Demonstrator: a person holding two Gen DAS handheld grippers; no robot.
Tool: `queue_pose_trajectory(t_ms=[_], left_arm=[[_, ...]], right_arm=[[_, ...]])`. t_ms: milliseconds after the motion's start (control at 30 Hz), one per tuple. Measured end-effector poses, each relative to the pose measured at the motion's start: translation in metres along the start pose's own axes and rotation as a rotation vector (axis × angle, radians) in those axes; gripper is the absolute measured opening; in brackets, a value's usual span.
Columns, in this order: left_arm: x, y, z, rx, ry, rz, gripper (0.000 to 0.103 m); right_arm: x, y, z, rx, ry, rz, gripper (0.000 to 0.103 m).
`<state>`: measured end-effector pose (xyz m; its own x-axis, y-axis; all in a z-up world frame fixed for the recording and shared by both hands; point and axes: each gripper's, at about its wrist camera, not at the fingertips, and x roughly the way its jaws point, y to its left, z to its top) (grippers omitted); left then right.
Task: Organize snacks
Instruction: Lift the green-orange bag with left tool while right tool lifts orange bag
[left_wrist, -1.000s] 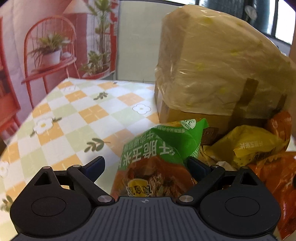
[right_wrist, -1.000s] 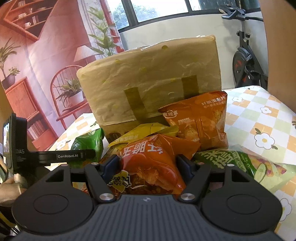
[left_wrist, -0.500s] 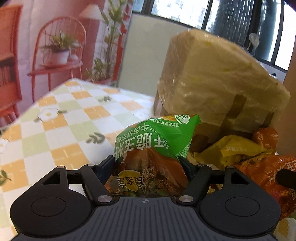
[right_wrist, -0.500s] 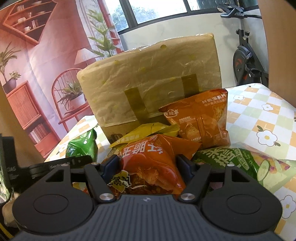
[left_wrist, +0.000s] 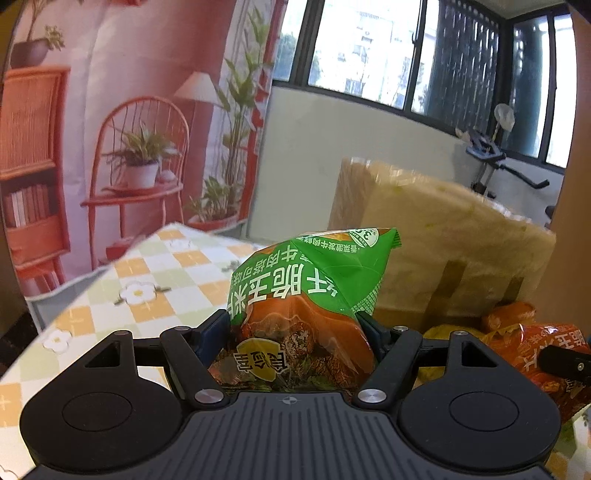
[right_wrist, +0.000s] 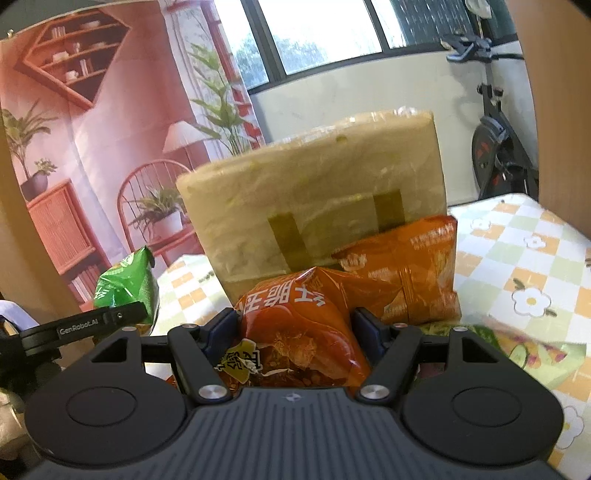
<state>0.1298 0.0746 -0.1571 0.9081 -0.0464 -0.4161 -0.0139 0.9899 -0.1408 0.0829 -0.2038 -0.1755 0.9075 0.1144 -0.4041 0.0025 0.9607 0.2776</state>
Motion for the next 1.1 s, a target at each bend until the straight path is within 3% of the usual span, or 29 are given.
queue_pose_trajectory(t_ms=[567,833,1100], left_arm=[[-0.05,-0.046,0.06,0.089,-0.126,-0.11,0.076],[-0.033,-0.065,0.078,0.114,-0.11,-0.194,0.076],[-0.004,-0.069,0.095,0.118,-0.101,-0.215,0.076]], right_arm=[[-0.062,-0.007,0.048,-0.03,-0.226,-0.013,0.071],[-0.065,-0.017,0.082,-0.034,-0.308,-0.015,0.071],[-0.044,-0.02,0.115,-0.039,-0.348,-0.001,0.071]])
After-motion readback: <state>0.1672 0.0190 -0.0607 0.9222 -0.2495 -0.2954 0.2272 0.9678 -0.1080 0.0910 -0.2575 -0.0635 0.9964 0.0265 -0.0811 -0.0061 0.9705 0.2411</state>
